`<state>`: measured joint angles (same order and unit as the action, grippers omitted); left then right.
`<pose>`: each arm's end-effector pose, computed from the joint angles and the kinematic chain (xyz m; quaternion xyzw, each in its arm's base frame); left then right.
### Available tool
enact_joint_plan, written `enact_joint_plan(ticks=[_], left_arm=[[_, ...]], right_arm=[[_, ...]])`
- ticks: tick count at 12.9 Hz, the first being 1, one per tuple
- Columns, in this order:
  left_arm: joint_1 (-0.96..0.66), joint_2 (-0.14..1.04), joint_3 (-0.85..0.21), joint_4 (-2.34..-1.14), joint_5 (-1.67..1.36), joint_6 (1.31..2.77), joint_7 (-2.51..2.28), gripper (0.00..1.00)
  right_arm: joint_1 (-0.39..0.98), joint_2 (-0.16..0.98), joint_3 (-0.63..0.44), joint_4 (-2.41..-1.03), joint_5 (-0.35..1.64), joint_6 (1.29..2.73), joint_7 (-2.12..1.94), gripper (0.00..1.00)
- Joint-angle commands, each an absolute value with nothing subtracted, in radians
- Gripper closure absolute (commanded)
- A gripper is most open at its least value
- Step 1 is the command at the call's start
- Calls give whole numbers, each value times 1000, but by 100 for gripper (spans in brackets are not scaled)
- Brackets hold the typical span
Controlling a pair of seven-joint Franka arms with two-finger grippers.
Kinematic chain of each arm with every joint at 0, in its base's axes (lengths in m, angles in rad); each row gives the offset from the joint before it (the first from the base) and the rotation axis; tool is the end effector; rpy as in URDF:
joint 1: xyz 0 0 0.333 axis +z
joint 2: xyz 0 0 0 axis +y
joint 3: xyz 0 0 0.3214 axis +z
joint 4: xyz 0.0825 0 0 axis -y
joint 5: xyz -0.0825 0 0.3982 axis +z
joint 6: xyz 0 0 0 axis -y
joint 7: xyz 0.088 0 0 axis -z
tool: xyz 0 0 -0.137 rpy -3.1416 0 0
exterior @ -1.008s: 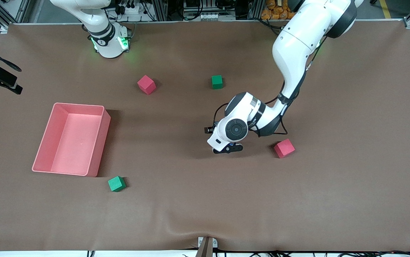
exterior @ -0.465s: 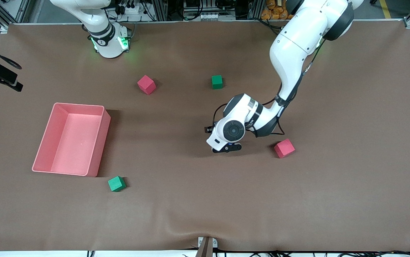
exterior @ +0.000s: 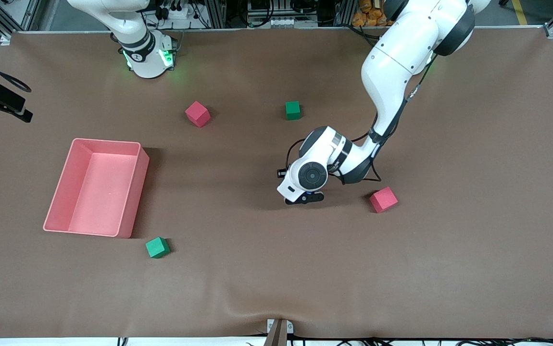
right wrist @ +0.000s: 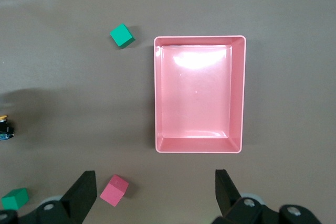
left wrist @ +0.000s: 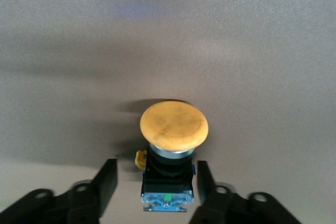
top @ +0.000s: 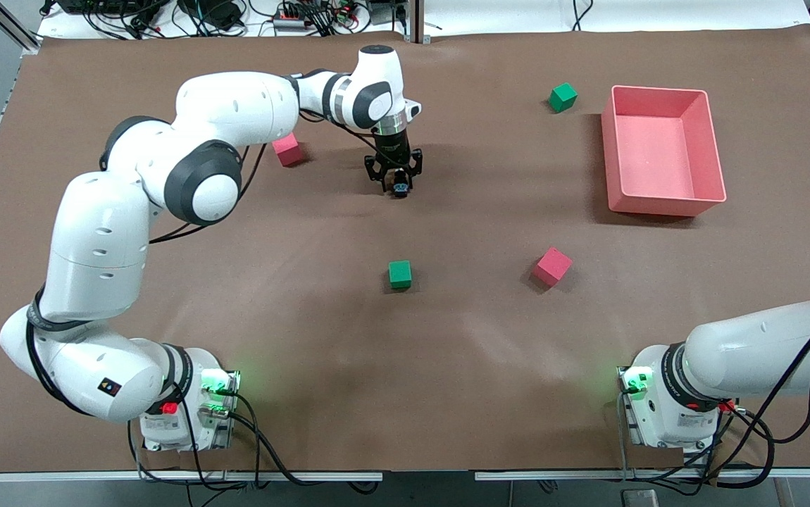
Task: Place and upright button with both arms
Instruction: 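Grasp the lying button by its body with the left gripper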
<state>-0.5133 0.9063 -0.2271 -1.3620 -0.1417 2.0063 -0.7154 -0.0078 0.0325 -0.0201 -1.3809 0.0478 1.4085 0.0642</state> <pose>0.5375 -0.4737 0.1337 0.9792 0.0561 -0.1918 0.0342 0.5605 -0.0083 0.6582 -0.9988 0.0422 0.0029 0.0232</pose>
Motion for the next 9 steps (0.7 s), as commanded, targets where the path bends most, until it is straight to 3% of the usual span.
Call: enact_joint_plan(ticks=[1,3,9], left_arm=[[-525,916,-221,-1344,-150,2008,-724,54],[-523,911,-221,-1342,-166,2008,-729,100],[-526,865,-232,-1333,-216,2011,-851,100]], right_arm=[[-6,28,-21,-1371,48,1393,54,0],[-9,28,-21,-1373,51,1388,54,0],[-9,28,-21,-1373,58,1388,54,0]])
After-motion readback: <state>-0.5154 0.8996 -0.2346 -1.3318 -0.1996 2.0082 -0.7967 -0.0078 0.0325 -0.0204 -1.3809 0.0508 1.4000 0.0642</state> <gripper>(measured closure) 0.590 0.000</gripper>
